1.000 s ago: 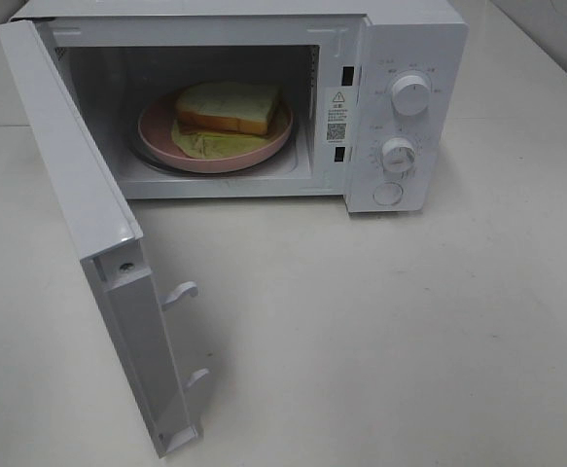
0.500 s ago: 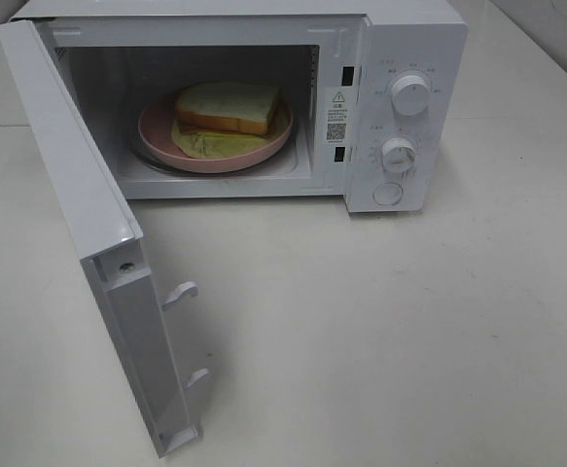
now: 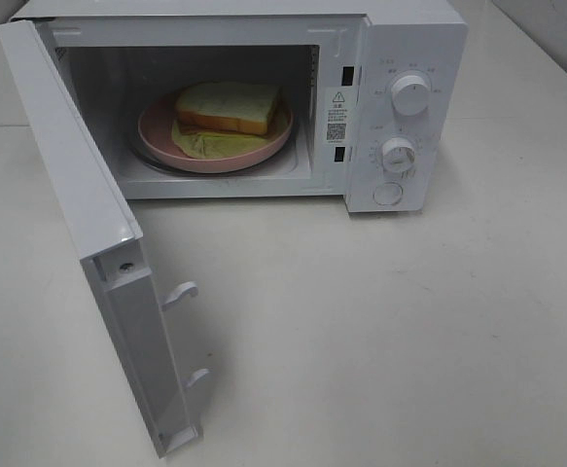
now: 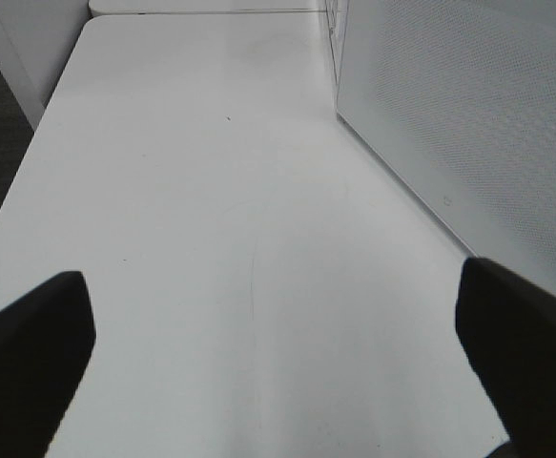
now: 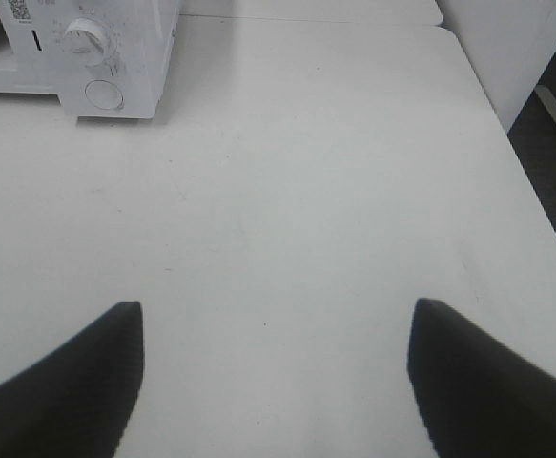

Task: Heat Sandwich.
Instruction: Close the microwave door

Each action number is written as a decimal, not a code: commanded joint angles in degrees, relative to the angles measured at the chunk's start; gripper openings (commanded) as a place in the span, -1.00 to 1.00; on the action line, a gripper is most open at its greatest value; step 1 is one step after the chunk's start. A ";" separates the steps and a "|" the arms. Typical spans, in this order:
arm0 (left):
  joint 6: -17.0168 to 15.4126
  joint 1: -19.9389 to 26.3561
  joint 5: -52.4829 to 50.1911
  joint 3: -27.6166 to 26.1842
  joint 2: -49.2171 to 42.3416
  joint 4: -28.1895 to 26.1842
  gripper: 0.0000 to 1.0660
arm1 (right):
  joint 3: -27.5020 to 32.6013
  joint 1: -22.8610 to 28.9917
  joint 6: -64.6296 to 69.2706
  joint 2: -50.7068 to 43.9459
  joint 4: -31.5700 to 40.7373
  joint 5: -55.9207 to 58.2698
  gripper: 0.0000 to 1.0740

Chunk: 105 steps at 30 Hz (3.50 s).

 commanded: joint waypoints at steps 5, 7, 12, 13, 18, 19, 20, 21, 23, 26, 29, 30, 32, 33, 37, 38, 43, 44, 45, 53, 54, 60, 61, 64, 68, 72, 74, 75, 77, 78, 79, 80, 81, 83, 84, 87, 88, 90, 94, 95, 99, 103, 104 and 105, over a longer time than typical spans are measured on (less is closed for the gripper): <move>-0.23 -0.23 -0.63 0.23 -1.26 0.00 0.83 | -0.06 0.00 0.23 -1.60 -0.52 -0.74 0.37; -0.29 -0.23 -0.63 0.23 -0.92 -0.06 0.83 | -0.06 0.00 0.23 -1.60 -0.52 -0.74 0.37; 0.00 -0.23 -1.89 -1.60 3.50 -0.86 0.83 | -0.06 0.00 0.23 -1.60 -0.52 -0.74 0.37; 0.00 -0.23 -2.01 -2.18 4.58 -0.57 0.83 | -0.06 0.00 0.23 -1.60 -0.52 -0.74 0.37; 0.00 -0.23 -5.67 -2.35 9.68 0.00 0.71 | -0.06 0.00 0.23 -1.60 -0.52 -0.74 0.37; 0.00 -0.23 -6.53 -2.35 10.83 0.00 0.65 | -0.06 0.00 0.23 -1.60 -0.52 -0.74 0.37; 0.00 -0.23 -7.39 -2.29 11.92 0.00 0.57 | -0.06 0.00 0.23 -1.60 -0.52 -0.74 0.37; 0.00 -0.23 -7.39 -2.29 11.92 0.00 0.57 | -0.06 0.00 0.23 -1.60 -0.52 -0.74 0.37; 0.00 -0.23 -10.89 -2.29 15.07 0.00 0.21 | -0.06 0.00 0.23 -1.60 -0.52 -0.74 0.37; 0.00 -0.23 -12.78 -2.29 17.07 0.00 -0.06 | -0.06 0.00 0.23 -1.60 -0.52 -0.74 0.37; 0.00 -0.23 -16.44 -2.29 21.83 0.00 -0.56 | -0.06 0.00 0.23 -1.60 -0.52 -0.74 0.37; 0.00 -0.23 -17.36 -2.29 23.32 0.00 -0.68 | -0.06 0.00 0.23 -1.60 -0.52 -0.74 0.37; 0.00 -0.23 -19.54 -2.29 26.07 0.00 -0.93 | -0.06 0.00 0.23 -1.60 -0.52 -0.74 0.37; 0.00 -0.23 -21.08 -2.12 27.50 0.00 -1.00 | -0.06 0.00 0.23 -1.60 -0.52 -0.74 0.37; 0.17 -0.23 -30.25 0.52 32.37 0.00 -1.00 | -0.06 0.00 0.23 -1.60 -0.52 -0.74 0.37; 0.17 -0.23 -33.12 1.55 33.58 0.00 -1.00 | -0.06 0.00 0.23 -1.60 -0.52 -0.74 0.37; 0.17 -0.23 -48.01 6.93 38.33 0.00 -1.00 | -0.06 0.00 0.23 -1.60 -0.52 -0.74 0.37; 0.17 -0.23 -51.39 7.73 39.36 0.00 -1.00 | -0.06 0.00 0.23 -1.60 -0.52 -0.74 0.37; 0.17 -0.23 -58.10 9.51 41.31 0.00 -1.00 | -0.06 0.00 0.23 -1.60 -0.52 -0.74 0.37; 0.17 -0.23 -76.43 14.09 50.42 1.43 -1.00 | -0.06 0.00 0.23 -1.60 -0.52 -0.74 0.37; 0.17 -0.23 -81.13 14.73 53.34 3.38 -1.00 | -0.06 0.00 0.23 -1.60 -0.52 -0.74 0.37; -1.60 -0.23 -91.90 15.07 61.82 13.01 -1.00 | -0.06 0.00 0.23 -1.60 -0.52 -0.74 0.37; -1.60 -0.23 -91.90 15.07 61.82 13.01 -1.00 | -0.06 0.00 0.23 -1.60 -0.52 -0.74 0.37; -5.84 -0.23 -96.94 15.07 66.00 16.79 -1.00 | -0.06 0.00 0.23 -1.60 -0.52 -0.74 0.37; -8.42 -0.23 -102.04 15.07 70.53 20.17 -1.00 | -0.06 0.00 0.23 -1.60 -0.52 -0.74 0.37; -11.97 -0.23 -107.89 14.50 75.46 24.47 -1.00 | -0.06 0.00 0.23 -1.60 -0.52 -0.74 0.37; -14.04 -0.23 -110.81 13.87 77.69 27.33 -1.00 | -0.06 0.00 0.23 -1.60 -0.52 -0.74 0.37; -14.04 -0.23 -110.81 13.87 77.69 27.33 -1.00 | -0.06 0.00 0.23 -1.60 -0.52 -0.74 0.37; -17.59 -0.23 -114.65 12.72 80.96 31.40 -1.00 | -0.06 0.00 0.23 -1.60 -0.52 -0.74 0.37; -18.62 -0.23 -115.62 12.38 81.76 32.83 -1.00 | -0.06 0.00 0.23 -1.60 -0.52 -0.74 0.37; -19.65 -0.23 -116.37 12.03 82.74 34.38 -1.00 | -0.06 0.00 0.23 -1.60 -0.52 -0.74 0.37; -20.51 -0.29 -117.00 11.75 83.48 35.24 -1.00 | -0.06 0.00 0.23 -1.60 -0.52 -0.74 0.37; -20.51 -0.29 -117.00 11.75 83.48 35.24 -1.00 | -0.06 0.00 0.23 -1.60 -0.52 -0.74 0.37; -21.20 -2.06 -117.46 10.94 85.60 35.81 -1.00 | -0.06 0.00 0.23 -1.60 -0.52 -0.74 0.37; -21.14 -3.15 -117.46 10.60 86.17 35.52 -1.00 | -0.06 0.00 0.23 -1.60 -0.52 -0.74 0.37; -19.60 -7.16 -116.88 9.51 87.78 34.21 -1.00 | -0.06 0.00 0.23 -1.60 -0.52 -0.74 0.37; -19.08 -8.25 -116.83 9.17 88.18 33.46 -1.00 | -0.06 0.00 0.23 -1.60 -0.52 -0.74 0.37; -18.45 -9.63 -116.65 8.71 88.75 32.26 -1.00 | -0.06 0.00 0.23 -1.60 -0.52 -0.74 0.37; -16.21 -14.27 -116.71 7.79 90.07 25.84 -1.00 | -0.06 0.00 0.23 -1.60 -0.52 -0.74 0.37; -14.73 -16.39 -116.71 7.56 90.70 22.92 -1.00 | -0.06 0.00 0.23 -1.60 -0.52 -0.74 0.37; -12.95 -20.63 -116.65 6.70 91.73 17.93 -1.00 | -0.06 0.00 0.23 -1.60 -0.52 -0.74 0.37; -12.66 -23.78 -116.37 5.44 92.88 15.24 -1.00 | -0.06 0.00 0.23 -1.60 -0.52 -0.74 0.37; -12.20 -25.73 -115.91 4.41 93.68 14.21 -1.00 | -0.06 0.00 0.23 -1.60 -0.52 -0.74 0.37; -11.80 -26.81 -115.45 3.72 94.08 14.09 -1.00 | -0.06 0.00 0.23 -1.60 -0.52 -0.74 0.37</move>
